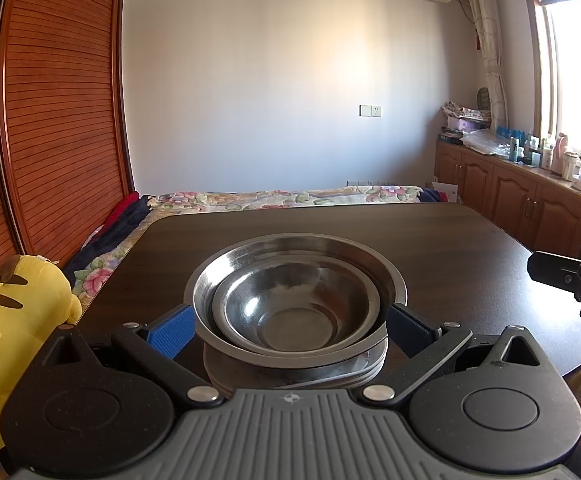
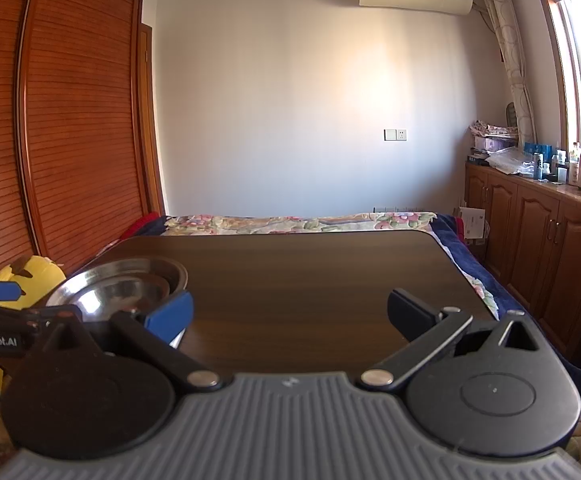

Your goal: Organize plates and bowls

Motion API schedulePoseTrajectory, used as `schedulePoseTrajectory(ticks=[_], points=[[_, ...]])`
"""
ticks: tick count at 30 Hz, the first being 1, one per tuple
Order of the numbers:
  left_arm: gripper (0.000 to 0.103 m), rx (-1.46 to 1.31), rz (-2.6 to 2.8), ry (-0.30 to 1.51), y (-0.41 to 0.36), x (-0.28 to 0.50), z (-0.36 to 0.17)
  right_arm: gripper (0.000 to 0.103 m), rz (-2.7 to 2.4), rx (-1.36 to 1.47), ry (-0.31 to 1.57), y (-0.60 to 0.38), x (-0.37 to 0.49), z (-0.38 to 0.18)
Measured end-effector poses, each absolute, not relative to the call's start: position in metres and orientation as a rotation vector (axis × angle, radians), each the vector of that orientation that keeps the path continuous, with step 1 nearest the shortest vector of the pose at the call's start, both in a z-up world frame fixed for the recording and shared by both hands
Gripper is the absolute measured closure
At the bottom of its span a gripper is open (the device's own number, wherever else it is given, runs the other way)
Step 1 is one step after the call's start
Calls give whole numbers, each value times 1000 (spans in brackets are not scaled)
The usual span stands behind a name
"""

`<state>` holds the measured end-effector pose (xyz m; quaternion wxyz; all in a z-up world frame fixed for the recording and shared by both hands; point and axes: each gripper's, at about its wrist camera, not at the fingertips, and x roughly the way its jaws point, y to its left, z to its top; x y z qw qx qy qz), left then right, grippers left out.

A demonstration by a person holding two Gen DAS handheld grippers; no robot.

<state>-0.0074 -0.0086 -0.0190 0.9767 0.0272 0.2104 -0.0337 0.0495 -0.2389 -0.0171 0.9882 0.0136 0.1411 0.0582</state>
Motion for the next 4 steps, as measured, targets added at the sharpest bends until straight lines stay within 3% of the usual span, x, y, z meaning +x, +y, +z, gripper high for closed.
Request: schedulePoseTrajectory(ticks=[4], points=[[0, 55, -68, 425, -9, -7, -19, 0, 115, 26, 283, -239, 49, -17]])
